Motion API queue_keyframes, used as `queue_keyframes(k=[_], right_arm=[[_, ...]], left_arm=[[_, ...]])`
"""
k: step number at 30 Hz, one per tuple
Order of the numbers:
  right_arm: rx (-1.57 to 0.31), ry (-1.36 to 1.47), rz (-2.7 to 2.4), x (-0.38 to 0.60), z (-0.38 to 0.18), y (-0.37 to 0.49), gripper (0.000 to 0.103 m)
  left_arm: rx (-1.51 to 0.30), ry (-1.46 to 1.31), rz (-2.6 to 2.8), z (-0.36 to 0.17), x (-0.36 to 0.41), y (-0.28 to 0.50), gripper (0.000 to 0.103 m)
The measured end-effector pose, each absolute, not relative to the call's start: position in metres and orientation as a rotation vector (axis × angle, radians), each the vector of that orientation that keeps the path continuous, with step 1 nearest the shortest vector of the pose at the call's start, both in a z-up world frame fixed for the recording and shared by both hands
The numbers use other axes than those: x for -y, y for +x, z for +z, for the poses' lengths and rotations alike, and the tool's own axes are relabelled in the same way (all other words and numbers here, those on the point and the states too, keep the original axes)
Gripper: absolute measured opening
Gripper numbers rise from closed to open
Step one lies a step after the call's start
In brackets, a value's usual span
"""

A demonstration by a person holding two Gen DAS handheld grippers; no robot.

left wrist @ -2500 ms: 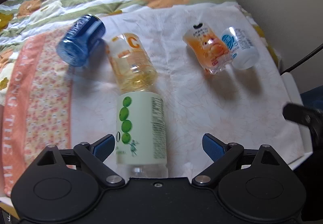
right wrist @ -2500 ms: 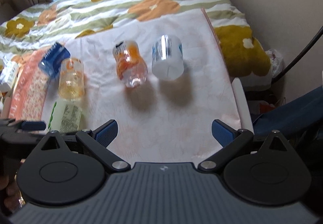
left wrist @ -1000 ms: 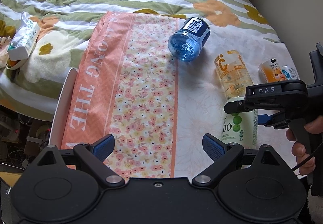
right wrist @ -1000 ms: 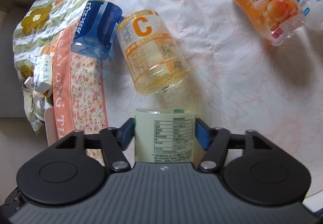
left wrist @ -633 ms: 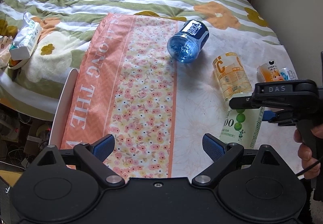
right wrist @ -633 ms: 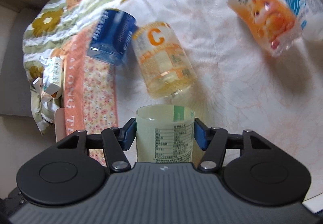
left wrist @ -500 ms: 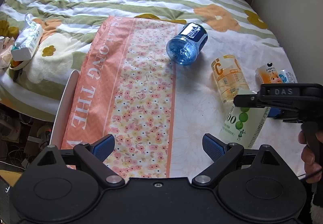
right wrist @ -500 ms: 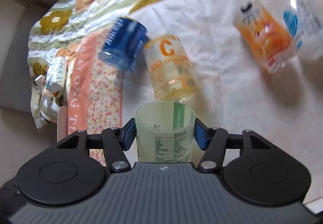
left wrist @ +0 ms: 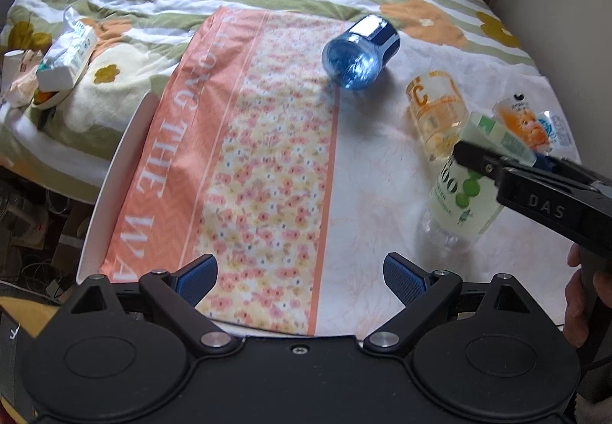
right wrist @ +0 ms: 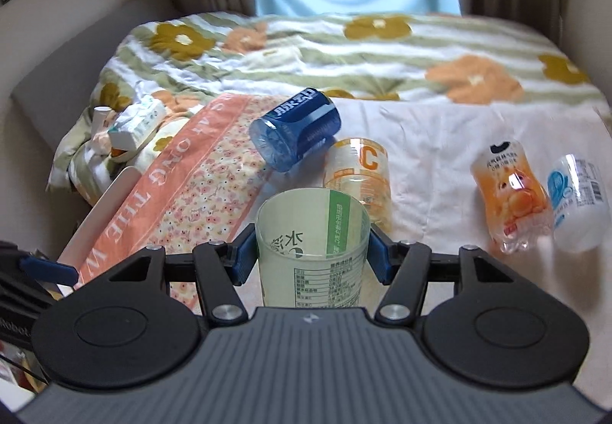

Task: Flip cup upright
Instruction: 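Lift and rotate the cup with the right gripper until its opening faces up, then lower the upright cup onto the sheet and open the right gripper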

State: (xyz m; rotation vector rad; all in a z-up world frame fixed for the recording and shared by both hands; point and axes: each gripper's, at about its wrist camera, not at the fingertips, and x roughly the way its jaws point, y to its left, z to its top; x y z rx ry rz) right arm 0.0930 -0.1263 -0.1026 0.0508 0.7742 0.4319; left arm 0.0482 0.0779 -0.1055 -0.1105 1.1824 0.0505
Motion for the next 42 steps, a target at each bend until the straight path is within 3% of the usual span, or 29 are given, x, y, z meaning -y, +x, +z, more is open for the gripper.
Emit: queue_keyframes(k=[24, 28, 35, 42], right_arm=[[-0.725, -0.115, 0.570, 0.124, -0.110, 0.054, 0.079], [-0.716, -0.108, 0.548, 0.125, -0.109, 0.051, 0.103], [-0.704, -0.106, 0.552, 0.128, -0.098, 0.047, 0.103], [-0.677, -0.062, 0.519, 0.145, -0.051, 0.038, 0.103]], left_arm=[[-1.193, -0.165, 0.135, -0.118, -0.060, 0.016, 0.096], [-1.192, -0.169, 0.143, -0.117, -0.061, 0.013, 0.096], [-1.181, -0.168, 0.144, -0.111, -0.060, 0.010, 0.096], [-1.124, -0.136, 0.118, -0.078, -0.050, 0.011, 0.096]])
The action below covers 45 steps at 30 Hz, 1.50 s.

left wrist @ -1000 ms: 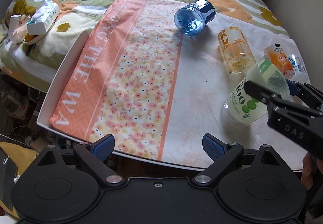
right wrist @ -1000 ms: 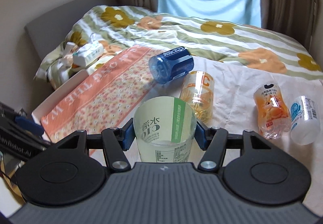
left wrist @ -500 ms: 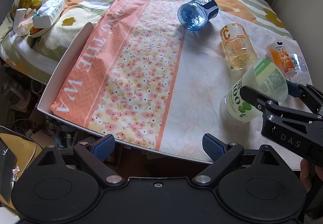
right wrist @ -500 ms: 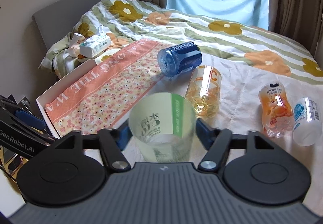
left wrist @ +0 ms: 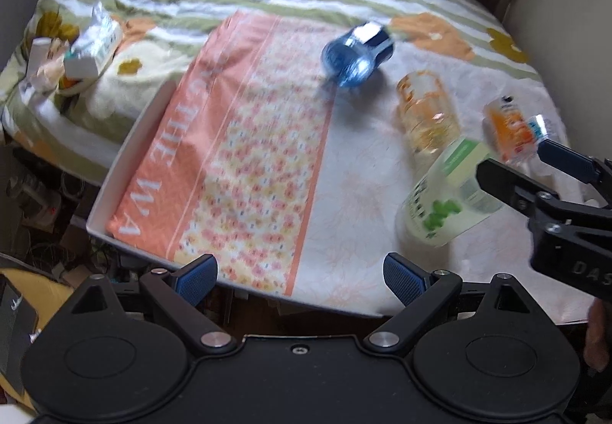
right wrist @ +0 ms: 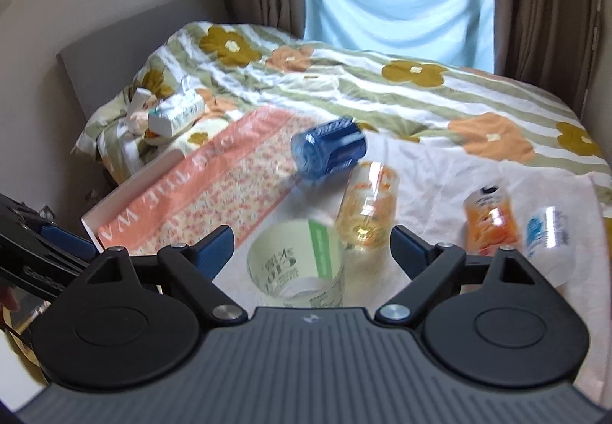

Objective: Flip cup upright

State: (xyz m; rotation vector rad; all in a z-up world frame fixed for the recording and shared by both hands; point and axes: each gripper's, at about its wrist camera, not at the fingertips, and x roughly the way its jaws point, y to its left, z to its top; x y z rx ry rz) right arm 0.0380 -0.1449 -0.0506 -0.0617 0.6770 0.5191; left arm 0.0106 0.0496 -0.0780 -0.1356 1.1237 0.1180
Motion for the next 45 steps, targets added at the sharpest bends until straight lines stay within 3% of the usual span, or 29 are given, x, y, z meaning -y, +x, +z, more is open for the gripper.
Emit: queue_keyframes(k=[13, 21, 45], right_arm=[[-0.841, 0.003, 0.203, 0.197, 0.017, 0.023, 0.103], [-0.946, 0.030, 0.047, 0.223, 0.010, 0.005, 0.103], [-1.028, 0.048, -0.019, 0.228, -0.008, -0.020, 0.103]], left_arm=[[-0.945, -0.036, 0.008, -0.009, -0.019, 0.013, 0.096], [-0.915, 0.035, -0.029, -0.002, -0.004, 0.001, 0.102], [-0.901, 0.064, -0.039, -0.007, 0.007, -0.025, 0.102]])
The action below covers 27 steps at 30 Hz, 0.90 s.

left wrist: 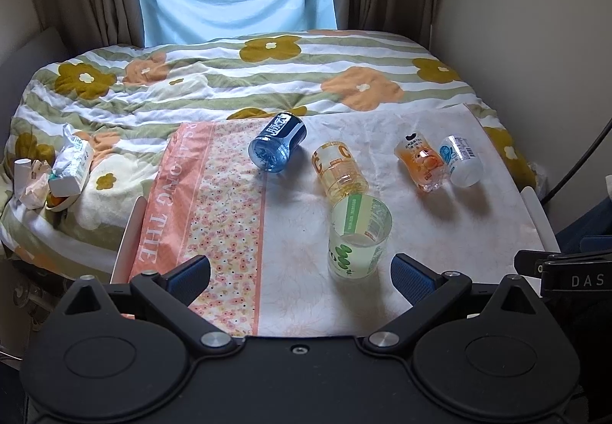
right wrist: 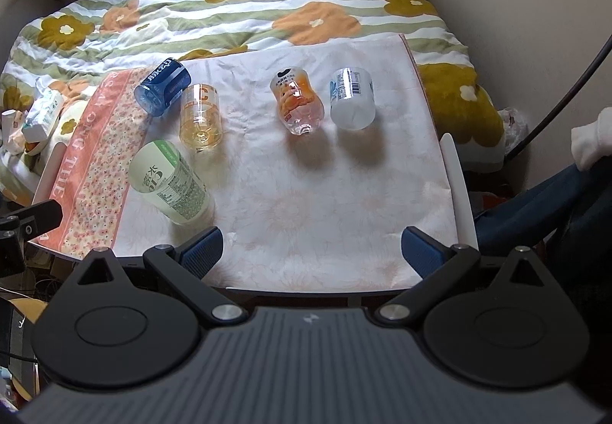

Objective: Flip cup upright

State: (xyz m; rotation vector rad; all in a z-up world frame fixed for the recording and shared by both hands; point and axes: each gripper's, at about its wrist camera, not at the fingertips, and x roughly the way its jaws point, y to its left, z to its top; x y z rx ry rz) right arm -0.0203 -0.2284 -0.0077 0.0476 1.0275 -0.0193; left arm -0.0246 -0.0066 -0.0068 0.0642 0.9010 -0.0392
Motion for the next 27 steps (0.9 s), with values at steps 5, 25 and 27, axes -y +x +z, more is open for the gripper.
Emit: queue_keyframes(k=[5, 25, 27], right_arm=[[-1.027, 0.048, -0.020, 0.2284, -0.0072, -0.0209, 0.103], [-1.024, 0.047, -0.025, 0.2319, -0.0055, -0.0229, 0.103], [-1.024, 0.050, -0.026, 0.2315, -0.0056, -0.0228, 0.103]], left_arm=[[-0.902, 0.065, -0.040, -0.0068, 0.0063, -0.0247, 0.102], [-0.897, 0.071, -0.027, -0.0040, 0.0082, -0.0284, 0.102], [-0.895, 0.070, -0.026, -0.0034, 0.0076, -0.0279, 0.102]])
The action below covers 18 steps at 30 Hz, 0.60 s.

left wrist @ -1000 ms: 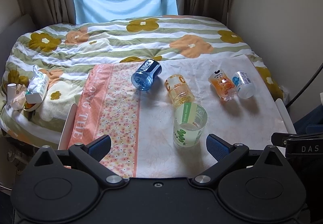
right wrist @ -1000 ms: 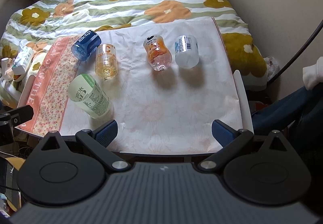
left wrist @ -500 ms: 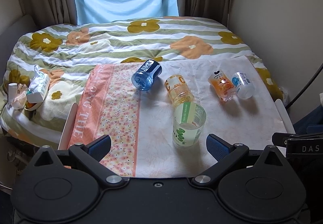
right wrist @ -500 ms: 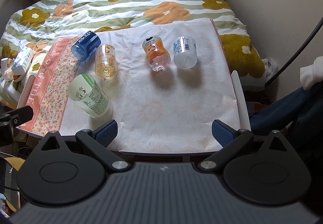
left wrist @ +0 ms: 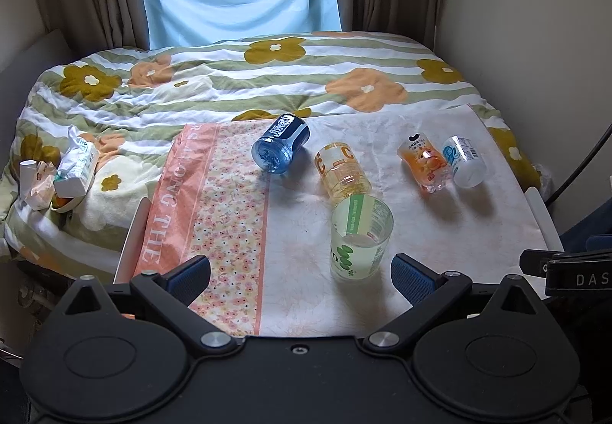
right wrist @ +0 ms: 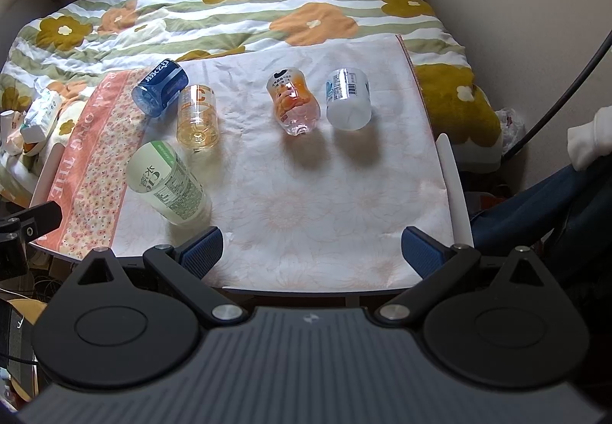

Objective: Flip cup upright

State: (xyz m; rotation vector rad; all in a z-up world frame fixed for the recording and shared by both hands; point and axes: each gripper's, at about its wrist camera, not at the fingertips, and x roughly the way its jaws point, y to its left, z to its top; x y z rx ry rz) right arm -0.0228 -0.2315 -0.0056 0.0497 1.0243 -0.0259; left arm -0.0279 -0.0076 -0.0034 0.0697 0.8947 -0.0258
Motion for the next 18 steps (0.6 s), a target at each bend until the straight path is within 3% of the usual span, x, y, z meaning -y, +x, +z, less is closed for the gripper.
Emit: queue_keyframes(k=[18], right_arm=[[-1.029, 0.048, -0.024, 0.231, -0.005, -0.018, 0.103]], left_arm=[[-0.909, 0.075, -0.036, -0.007, 0.005, -0.017, 0.102]])
